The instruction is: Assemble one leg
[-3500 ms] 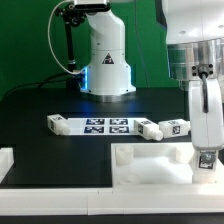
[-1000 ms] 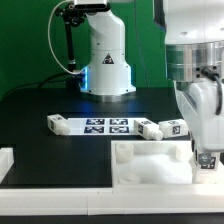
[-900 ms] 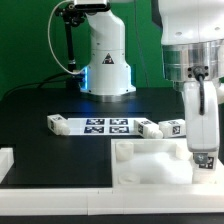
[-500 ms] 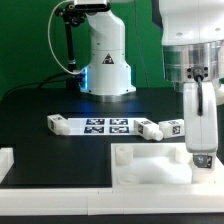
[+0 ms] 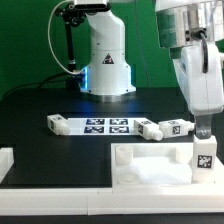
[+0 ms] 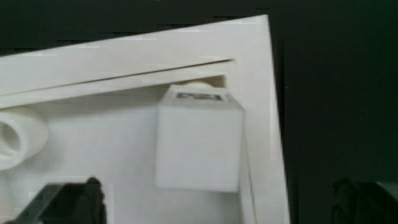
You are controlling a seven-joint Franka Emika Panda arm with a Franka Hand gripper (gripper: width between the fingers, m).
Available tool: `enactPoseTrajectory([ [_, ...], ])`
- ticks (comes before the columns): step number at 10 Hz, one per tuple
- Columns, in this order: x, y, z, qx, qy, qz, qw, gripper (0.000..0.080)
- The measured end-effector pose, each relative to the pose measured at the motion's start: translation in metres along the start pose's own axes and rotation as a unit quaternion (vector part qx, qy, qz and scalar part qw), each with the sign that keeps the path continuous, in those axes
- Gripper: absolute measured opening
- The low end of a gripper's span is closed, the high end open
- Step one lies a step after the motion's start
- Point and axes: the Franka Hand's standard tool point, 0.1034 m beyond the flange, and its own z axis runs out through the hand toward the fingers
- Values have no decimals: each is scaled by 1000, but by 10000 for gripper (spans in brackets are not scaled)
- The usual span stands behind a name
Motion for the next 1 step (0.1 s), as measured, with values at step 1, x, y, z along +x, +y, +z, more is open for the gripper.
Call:
enactPoseTrajectory([
  [1,0,1,2,-2,1,-1,1000,648],
])
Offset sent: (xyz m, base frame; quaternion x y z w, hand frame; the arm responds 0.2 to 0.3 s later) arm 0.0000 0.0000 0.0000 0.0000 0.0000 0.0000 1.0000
